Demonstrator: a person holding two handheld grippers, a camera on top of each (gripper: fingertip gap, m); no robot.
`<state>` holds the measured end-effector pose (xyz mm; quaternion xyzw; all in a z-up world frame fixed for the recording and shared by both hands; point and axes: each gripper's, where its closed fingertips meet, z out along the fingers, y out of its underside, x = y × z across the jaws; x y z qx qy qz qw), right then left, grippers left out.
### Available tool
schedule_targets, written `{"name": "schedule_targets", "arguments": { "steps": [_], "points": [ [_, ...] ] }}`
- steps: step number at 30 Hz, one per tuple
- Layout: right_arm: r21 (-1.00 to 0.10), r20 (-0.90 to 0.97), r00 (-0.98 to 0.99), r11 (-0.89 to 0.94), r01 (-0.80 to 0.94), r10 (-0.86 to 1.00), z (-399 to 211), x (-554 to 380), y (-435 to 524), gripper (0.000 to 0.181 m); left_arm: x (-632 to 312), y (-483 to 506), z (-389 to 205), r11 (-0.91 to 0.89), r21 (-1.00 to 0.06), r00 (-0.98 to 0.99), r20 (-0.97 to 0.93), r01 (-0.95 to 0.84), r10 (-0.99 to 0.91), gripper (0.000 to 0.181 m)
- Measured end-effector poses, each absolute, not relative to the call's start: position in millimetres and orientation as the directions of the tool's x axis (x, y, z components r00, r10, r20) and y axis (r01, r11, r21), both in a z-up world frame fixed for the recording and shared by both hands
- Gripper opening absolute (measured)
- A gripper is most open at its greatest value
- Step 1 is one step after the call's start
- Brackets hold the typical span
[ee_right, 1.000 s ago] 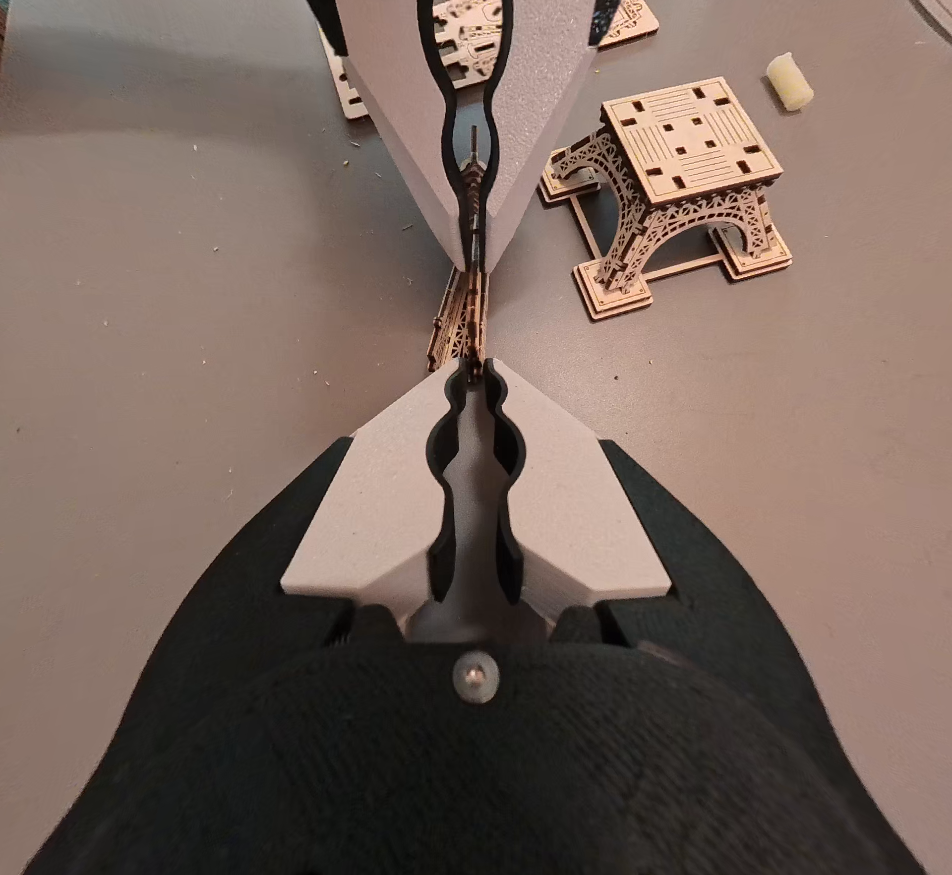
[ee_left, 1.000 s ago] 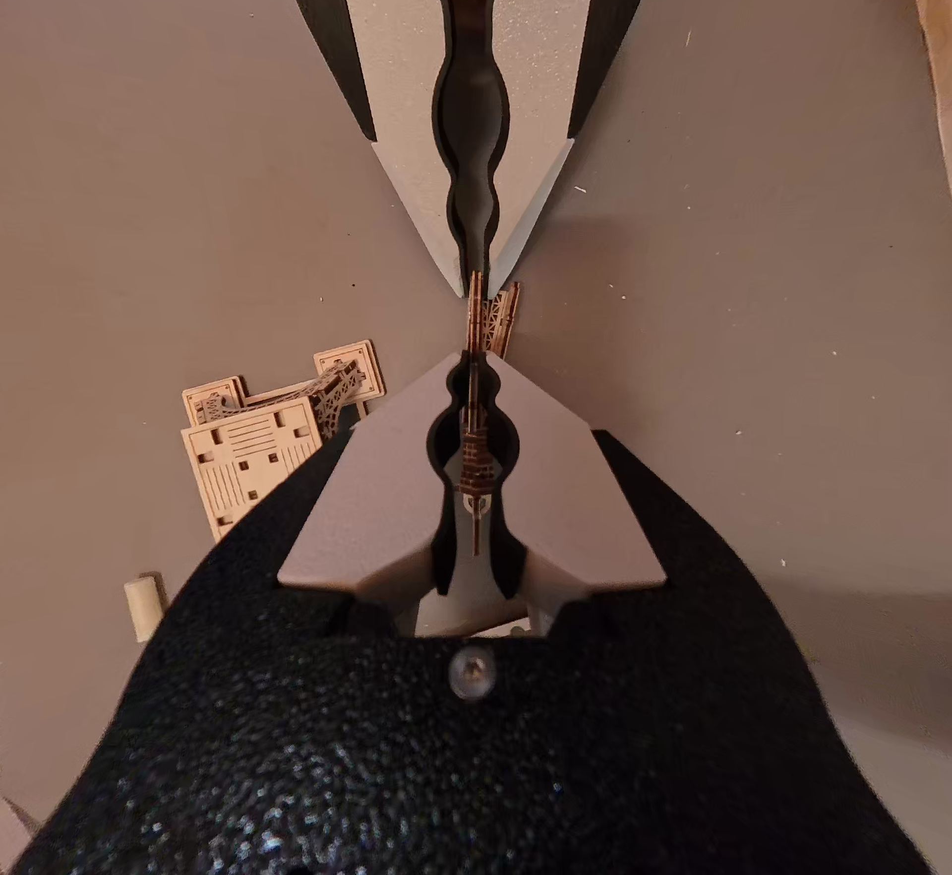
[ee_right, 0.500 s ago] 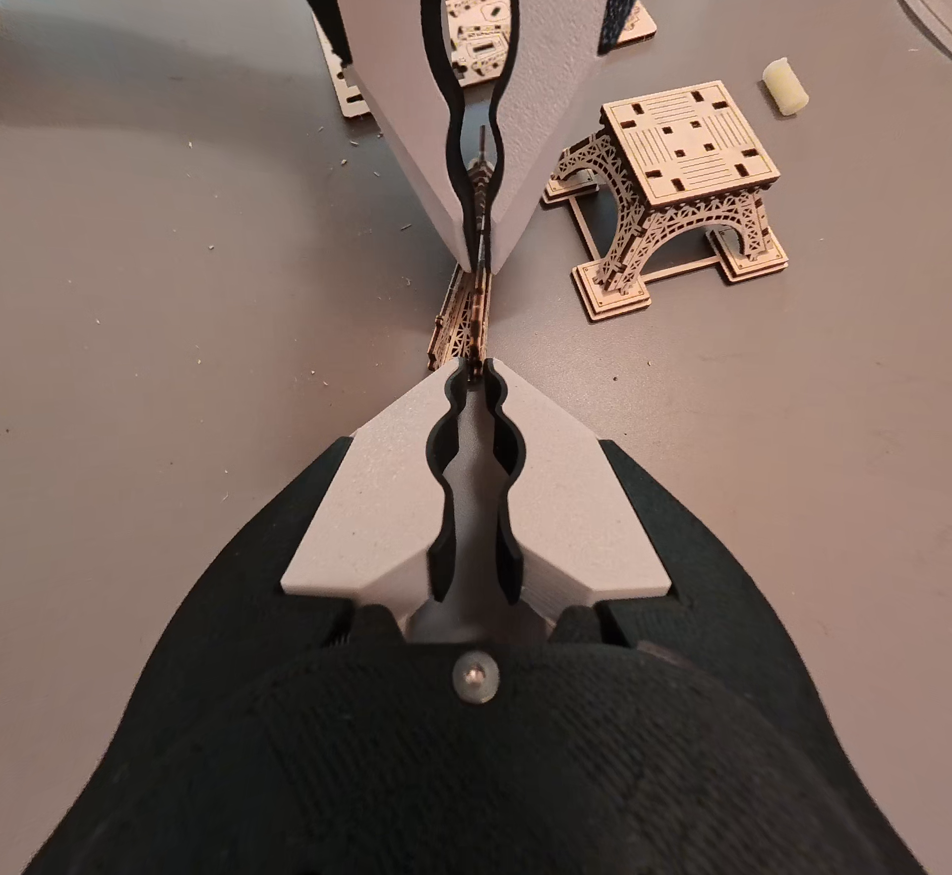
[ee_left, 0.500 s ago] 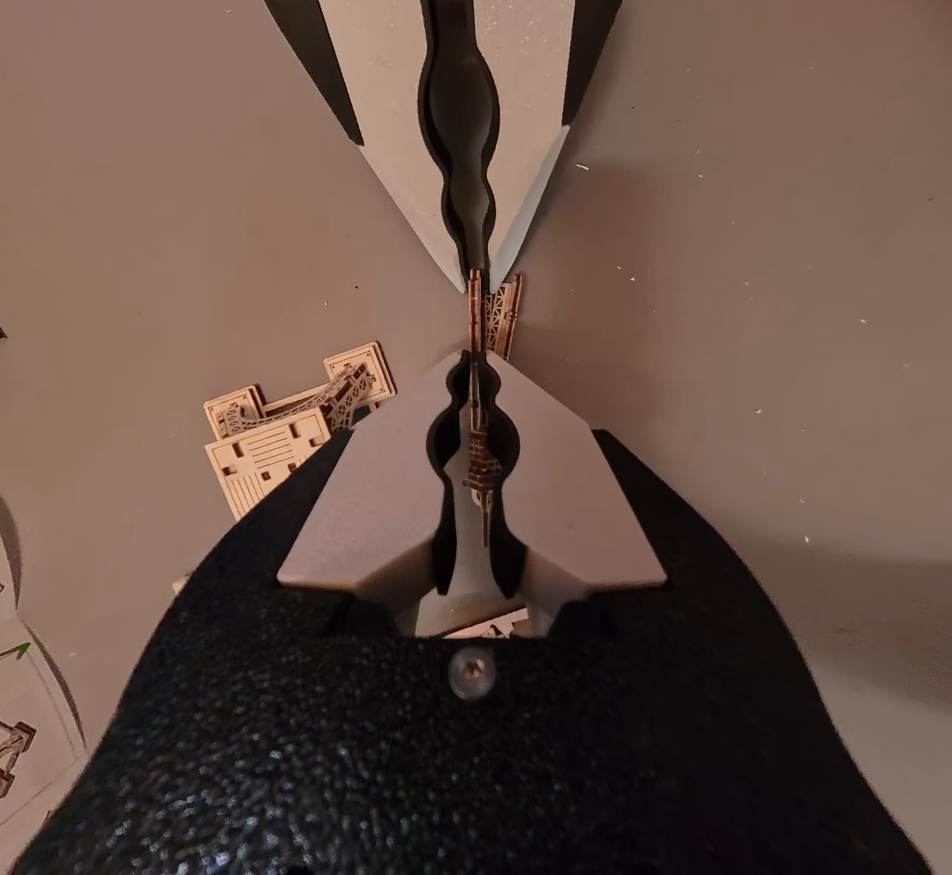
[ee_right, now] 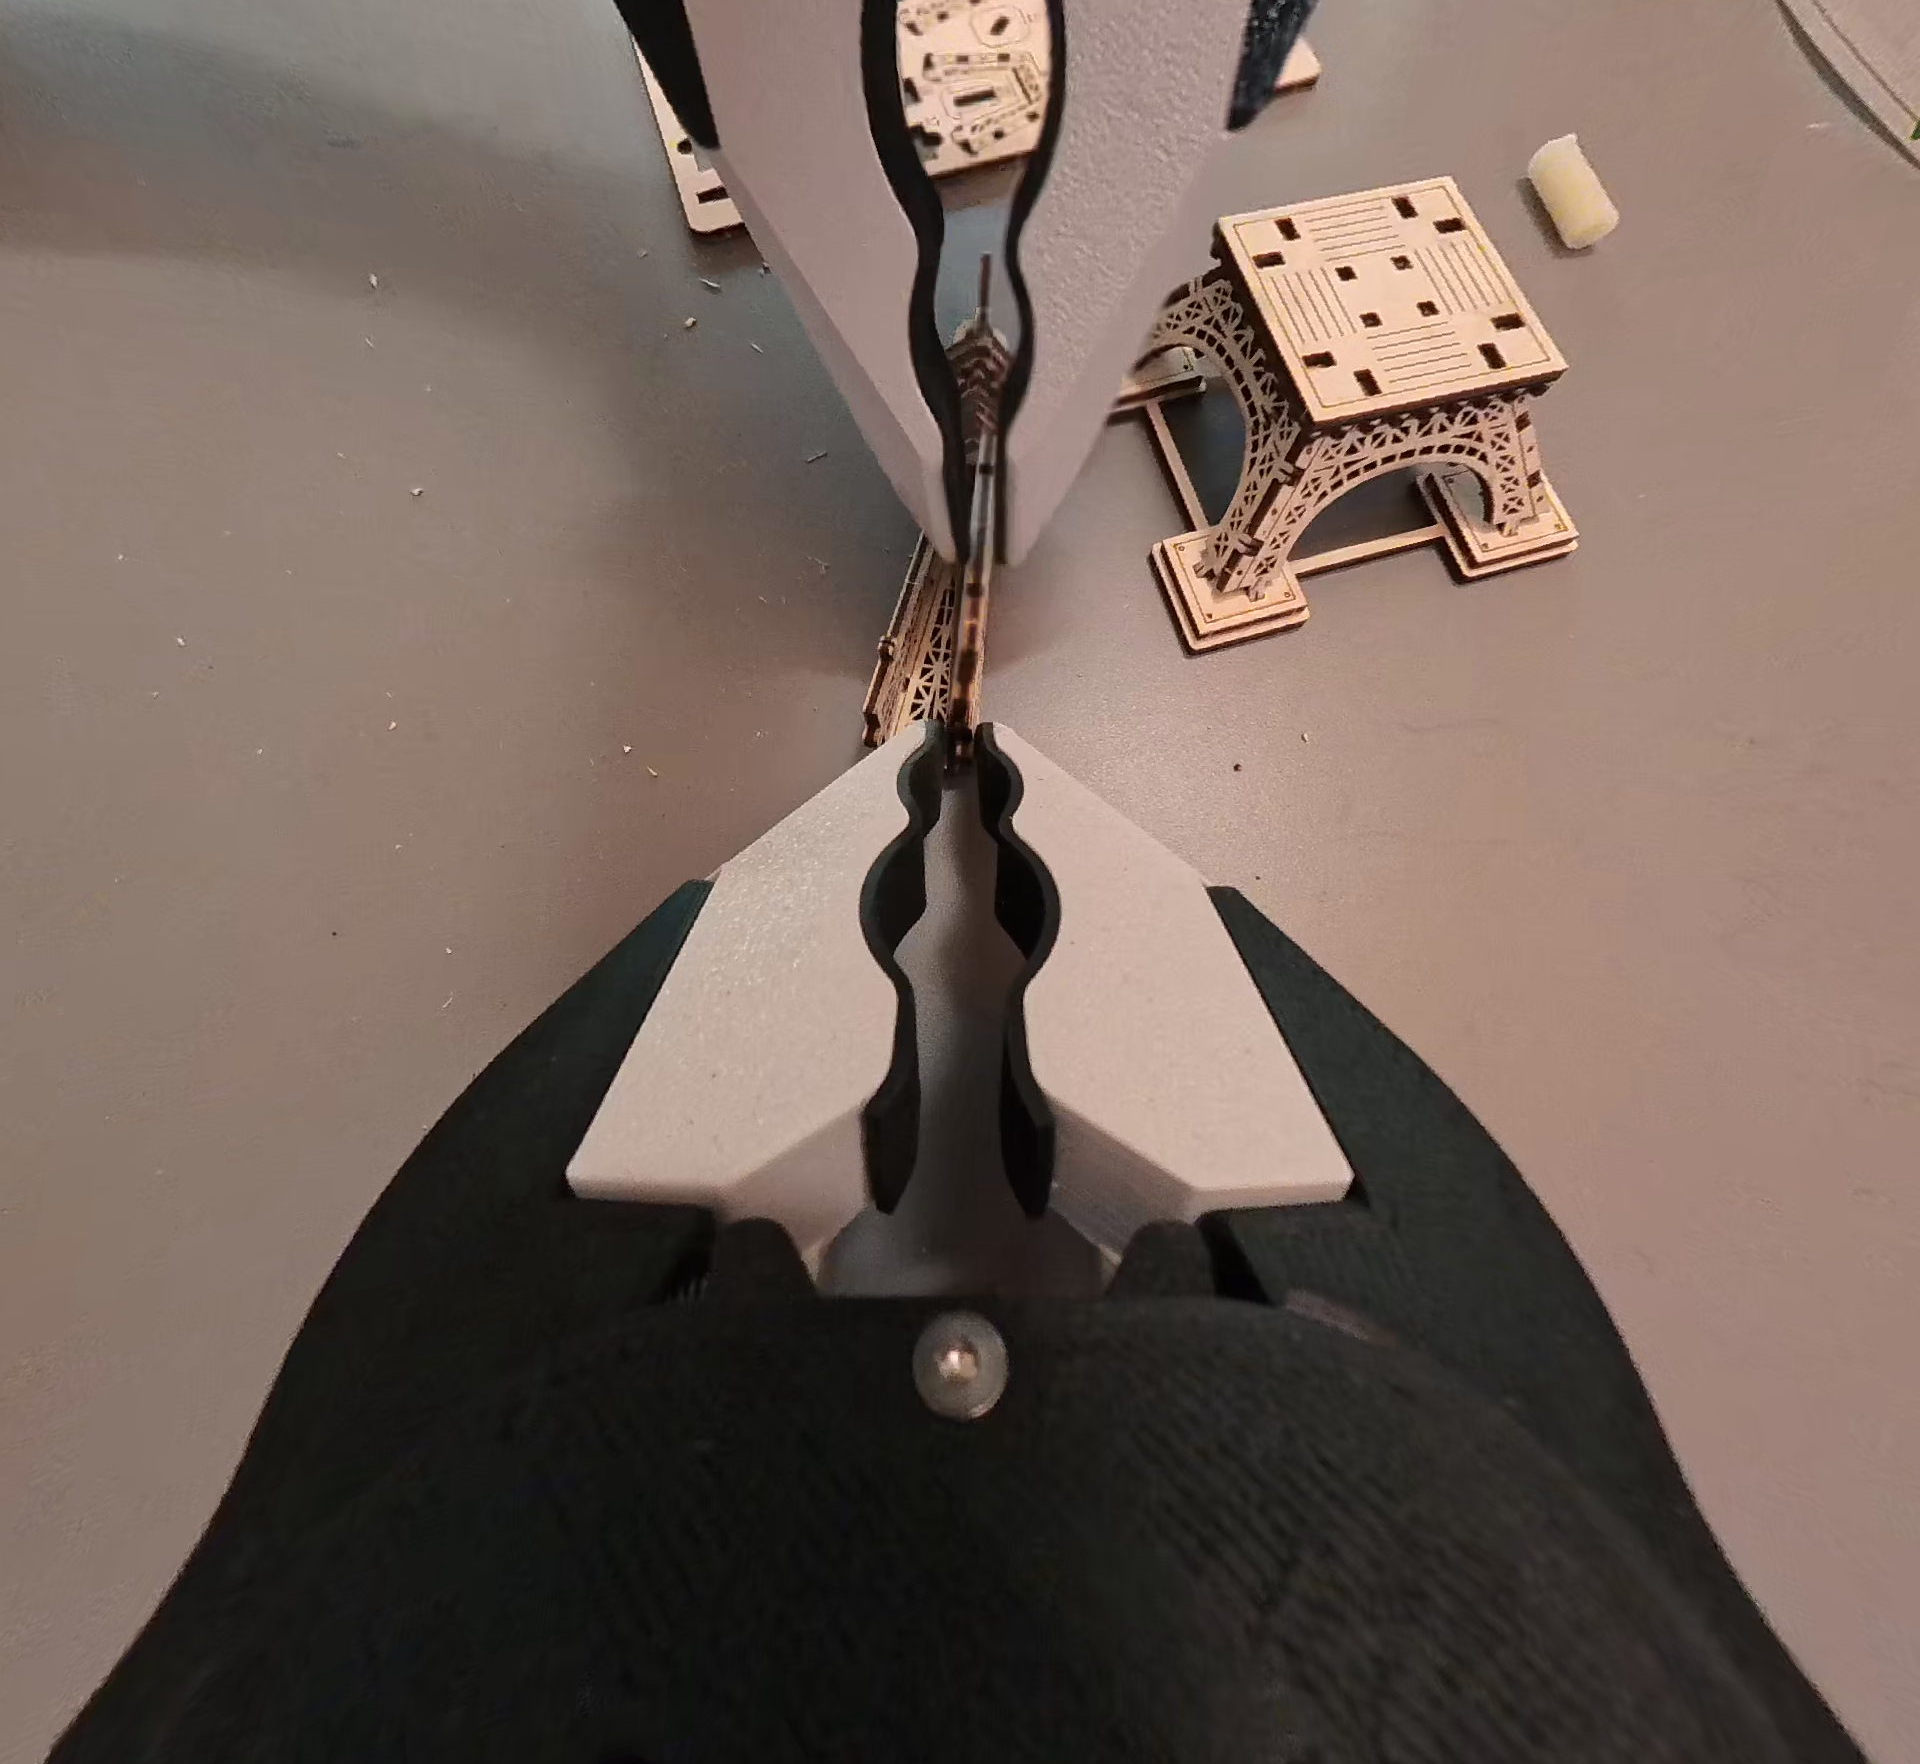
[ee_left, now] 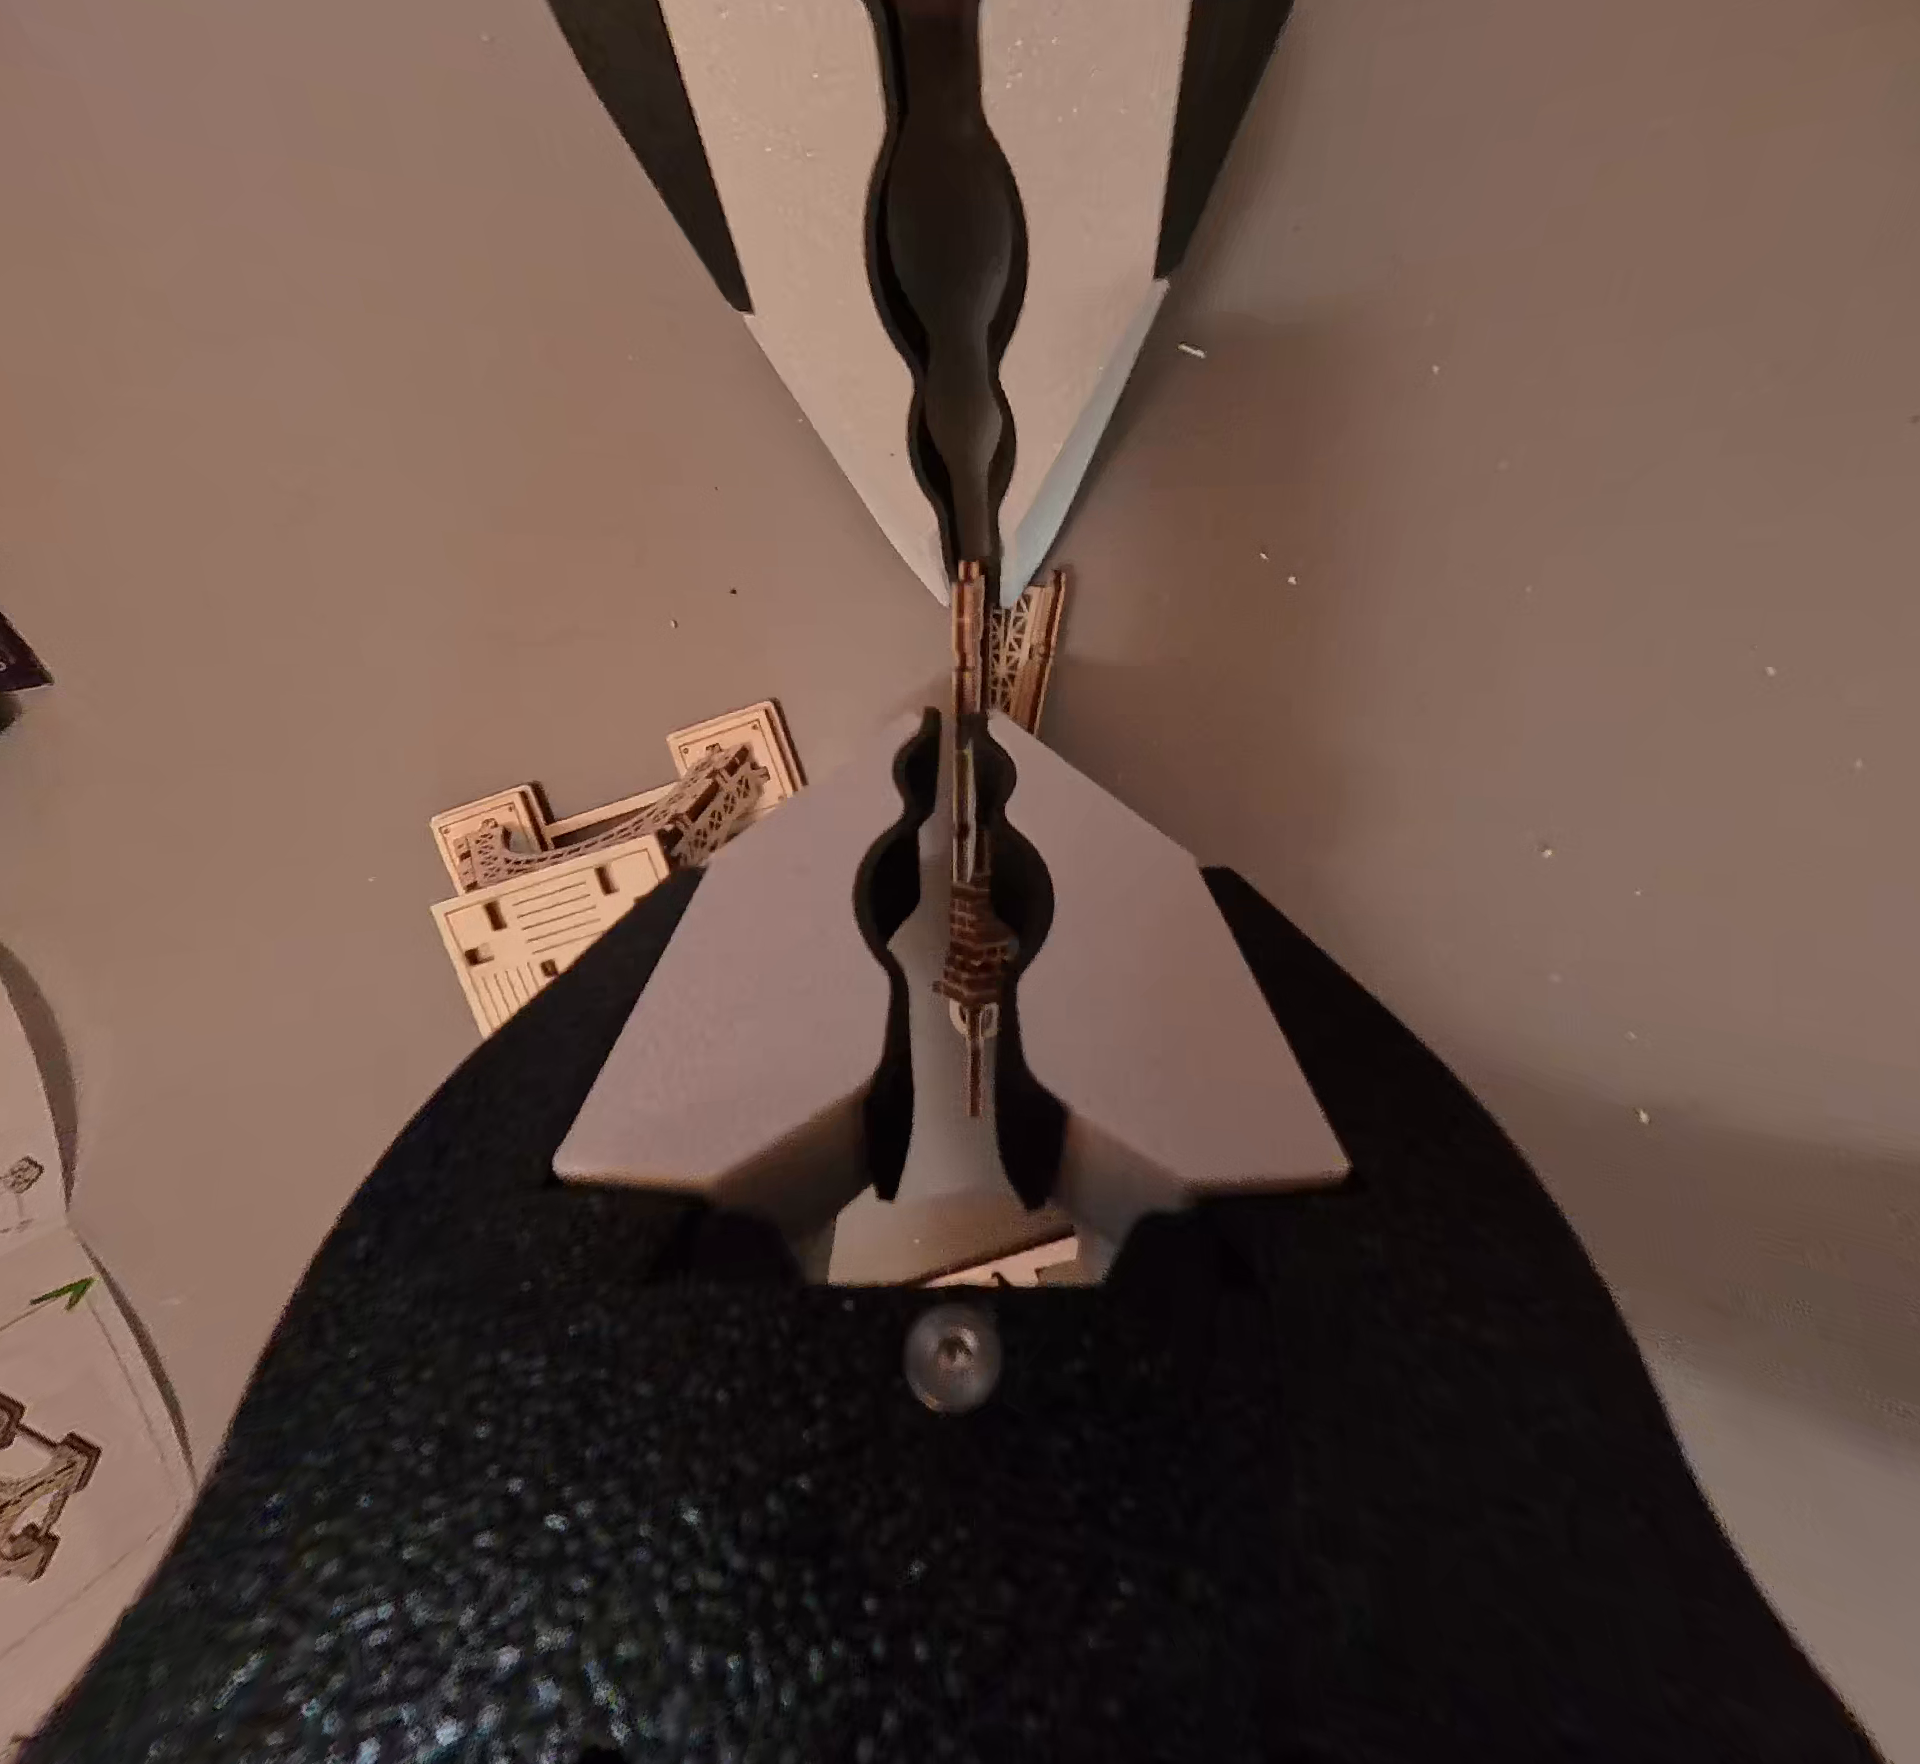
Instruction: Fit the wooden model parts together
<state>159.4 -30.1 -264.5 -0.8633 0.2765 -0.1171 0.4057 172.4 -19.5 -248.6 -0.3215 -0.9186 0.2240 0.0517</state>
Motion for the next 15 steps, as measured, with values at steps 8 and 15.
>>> {"name": "schedule_targets", "arguments": {
  "steps": [8, 15],
  "points": [
    [-0.765, -0.02, 0.82, -0.519, -0.381, -0.572, -264.5, 159.4, -30.1, 0.004, 170.0, -25.2, -254.3, 0.703, -0.438, -0.794, -0.041, 0.56, 0.607, 0.006],
    [-0.765, -0.02, 0.818, -0.518, -0.383, -0.575, -264.7, 159.8, -30.4, 0.004, 168.1, -22.9, -254.8, 0.693, -0.383, -0.768, -0.077, 0.611, 0.636, 0.001]
  ]
}}
